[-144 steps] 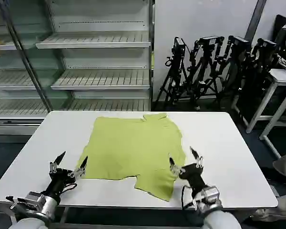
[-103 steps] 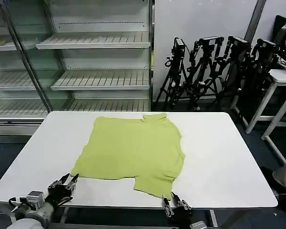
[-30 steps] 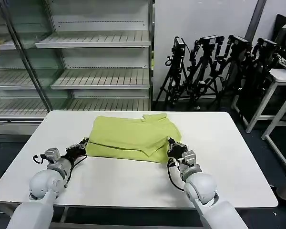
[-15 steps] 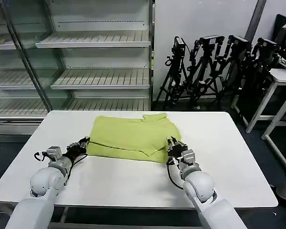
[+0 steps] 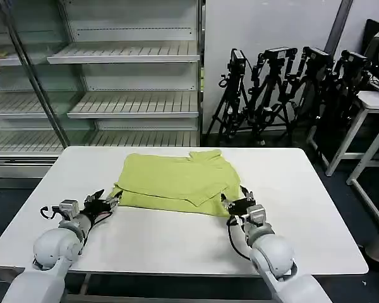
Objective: Fold and organize the clothes.
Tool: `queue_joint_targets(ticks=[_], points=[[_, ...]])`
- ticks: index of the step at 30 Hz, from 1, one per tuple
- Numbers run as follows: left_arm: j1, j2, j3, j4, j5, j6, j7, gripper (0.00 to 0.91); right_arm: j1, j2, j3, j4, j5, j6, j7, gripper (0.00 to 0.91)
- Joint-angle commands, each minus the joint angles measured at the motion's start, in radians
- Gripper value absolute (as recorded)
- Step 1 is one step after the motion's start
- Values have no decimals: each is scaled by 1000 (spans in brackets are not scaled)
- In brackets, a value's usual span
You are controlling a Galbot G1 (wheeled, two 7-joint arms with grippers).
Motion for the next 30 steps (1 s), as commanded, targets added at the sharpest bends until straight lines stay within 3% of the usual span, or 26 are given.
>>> queue_joint_targets(ticks=[1, 14, 20, 30], points=[[31, 8, 6, -10, 10, 29, -7, 20, -86, -26, 6, 57, 31, -20, 7, 0], [20, 2, 19, 14, 13, 28, -1, 10, -79, -20, 11, -13, 117, -22, 22, 0], [50, 0, 6, -20, 12, 28, 5, 10, -100, -29, 22, 26, 122, -21, 14, 0], [348, -51, -86, -311, 28, 28, -16, 10, -382, -67, 121, 233, -16, -1, -29, 0]])
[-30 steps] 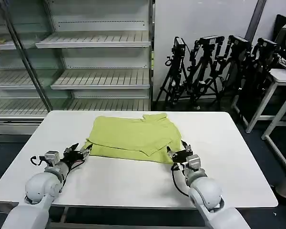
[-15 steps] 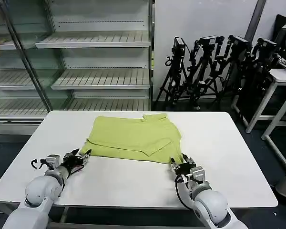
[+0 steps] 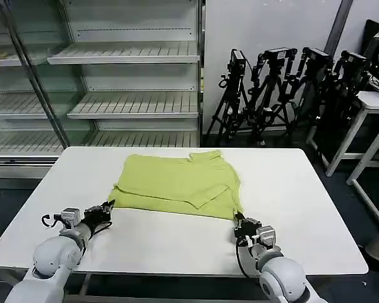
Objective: Fold and organize the clothes.
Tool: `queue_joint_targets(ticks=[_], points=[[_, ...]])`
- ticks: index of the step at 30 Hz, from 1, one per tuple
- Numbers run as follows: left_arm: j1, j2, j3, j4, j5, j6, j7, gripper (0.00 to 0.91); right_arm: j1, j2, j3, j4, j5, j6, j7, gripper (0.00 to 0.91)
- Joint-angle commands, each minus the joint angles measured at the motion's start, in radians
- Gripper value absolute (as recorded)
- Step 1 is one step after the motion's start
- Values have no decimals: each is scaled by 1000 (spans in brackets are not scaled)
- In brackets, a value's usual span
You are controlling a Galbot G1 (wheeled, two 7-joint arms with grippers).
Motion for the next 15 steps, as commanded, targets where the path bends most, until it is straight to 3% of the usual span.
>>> queue_joint_targets(ticks=[1, 9, 15], points=[[293, -45, -81, -278, 20, 4, -17, 20, -242, -20, 75, 171, -98, 19, -27, 0], [494, -76, -229, -391, 12, 2, 20, 10, -406, -33, 133, 276, -146, 63, -33, 0], [562, -102, -265, -435, 13, 0, 25, 10, -442, -24, 136, 328, -165, 66, -30, 0]])
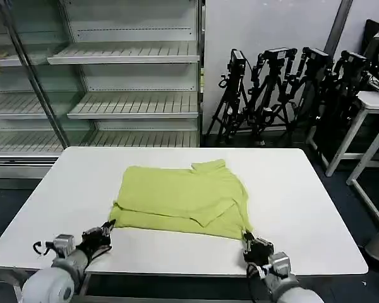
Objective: Fold and organize the clothes.
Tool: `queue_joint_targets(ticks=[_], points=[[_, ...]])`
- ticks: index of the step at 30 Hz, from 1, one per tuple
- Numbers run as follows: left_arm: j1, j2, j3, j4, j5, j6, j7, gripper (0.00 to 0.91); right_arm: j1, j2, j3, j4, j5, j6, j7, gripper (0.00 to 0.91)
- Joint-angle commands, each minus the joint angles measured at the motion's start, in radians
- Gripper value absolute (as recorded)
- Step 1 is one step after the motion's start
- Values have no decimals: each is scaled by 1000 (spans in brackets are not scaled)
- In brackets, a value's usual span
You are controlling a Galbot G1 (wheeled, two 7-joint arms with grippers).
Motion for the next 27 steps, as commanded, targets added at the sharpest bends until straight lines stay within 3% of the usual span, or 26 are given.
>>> queue_joint_targets(ticks=[1, 7, 8, 9, 17, 23, 27], points=[[258, -43, -126, -173, 7, 0, 9, 10, -149, -5, 44, 123, -51, 21, -6, 0], [321, -50, -135, -216, 64, 1, 28, 20, -178, -6, 41, 144, -63, 9, 4, 0], [321, -51, -135, -219, 71, 1, 30, 856, -178, -5, 39, 145, -66, 2, 7, 292], [318, -50, -137, -222, 79, 0, 40, 907, -177, -4, 37, 147, -65, 2, 4, 907], [190, -11, -173, -248, 50, -55, 23, 907, -102, -13, 97, 246, 18, -26, 0, 907], [-70, 33, -48, -66, 74, -77, -17, 907, 247, 34, -27, 37, 59, -53, 41, 907], [-185, 85, -15, 31, 70, -51, -20, 907, 379, 56, -83, -74, 64, -55, 59, 907]])
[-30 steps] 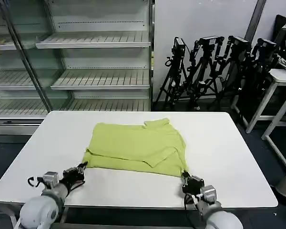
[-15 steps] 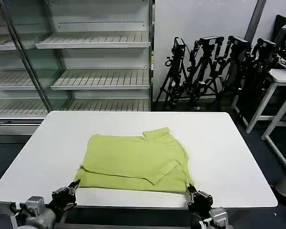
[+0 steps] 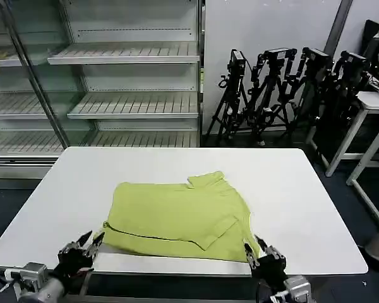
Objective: Fold and organize the clothes.
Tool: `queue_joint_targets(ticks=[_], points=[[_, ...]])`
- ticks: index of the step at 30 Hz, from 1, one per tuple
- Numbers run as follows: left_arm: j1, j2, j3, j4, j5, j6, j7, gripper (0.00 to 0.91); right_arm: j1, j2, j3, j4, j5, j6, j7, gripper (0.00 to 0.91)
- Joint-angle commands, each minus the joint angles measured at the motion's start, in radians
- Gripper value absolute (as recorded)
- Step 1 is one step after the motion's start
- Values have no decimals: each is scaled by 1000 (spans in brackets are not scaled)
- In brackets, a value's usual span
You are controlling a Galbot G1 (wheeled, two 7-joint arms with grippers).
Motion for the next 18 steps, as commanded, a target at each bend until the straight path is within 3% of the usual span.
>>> queue_joint_targets(ticks=[1, 4, 11, 18], points=[[-319, 91, 85, 201, -10, 2, -23, 907, 365, 43, -114, -219, 47, -18, 32, 907], [-331, 116, 89, 220, -20, 0, -11, 907, 457, 67, -142, -294, 51, -18, 35, 907], [-522, 147, 214, 415, -34, -5, 37, 907, 704, 145, -225, -582, 66, -18, 61, 907], [-678, 135, 318, 577, -38, -11, 60, 907, 812, 187, -232, -768, 86, -17, 76, 907]])
